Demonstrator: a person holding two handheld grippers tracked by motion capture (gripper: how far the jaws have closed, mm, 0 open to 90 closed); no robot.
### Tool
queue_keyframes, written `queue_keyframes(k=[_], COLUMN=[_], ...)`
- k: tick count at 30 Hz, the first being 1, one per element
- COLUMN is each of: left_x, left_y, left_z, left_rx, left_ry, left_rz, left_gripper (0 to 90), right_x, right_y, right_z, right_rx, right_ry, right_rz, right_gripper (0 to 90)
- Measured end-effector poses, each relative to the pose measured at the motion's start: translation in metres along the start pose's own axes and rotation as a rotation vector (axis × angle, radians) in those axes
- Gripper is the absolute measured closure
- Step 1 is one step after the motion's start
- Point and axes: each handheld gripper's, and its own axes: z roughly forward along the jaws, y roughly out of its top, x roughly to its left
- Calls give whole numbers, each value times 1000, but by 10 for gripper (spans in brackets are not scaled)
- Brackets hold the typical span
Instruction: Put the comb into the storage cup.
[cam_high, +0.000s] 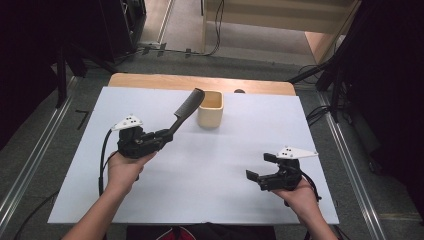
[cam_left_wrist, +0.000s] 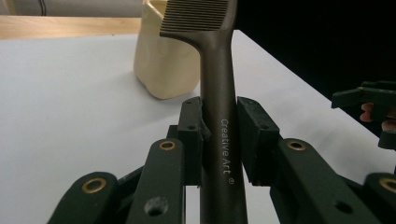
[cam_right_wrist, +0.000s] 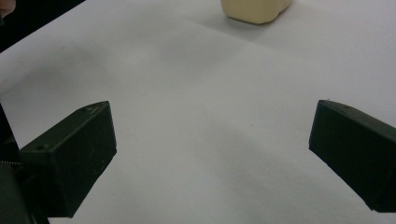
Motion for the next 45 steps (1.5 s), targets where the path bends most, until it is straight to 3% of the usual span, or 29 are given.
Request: queue_keyframes(k=[13, 28, 39, 45], left_x=[-24, -45, -60, -66], left_y=[5, -4, -14, -20], left_z=[34, 72, 97, 105], left_rx=[13, 7, -6, -31], left_ry=[-59, -109, -123, -105], left_rz=[14, 5, 4, 10], left_gripper=[736, 736, 736, 736], right_x=[3, 8, 13, 14], right_y=[4, 6, 10, 13], right_z=[-3, -5, -8, -10], right_rx=[-4, -6, -43, -59], right_ry=[-24, -51, -101, -119], right_rz=[8, 35, 69, 92], right_gripper=[0, 0, 0, 0])
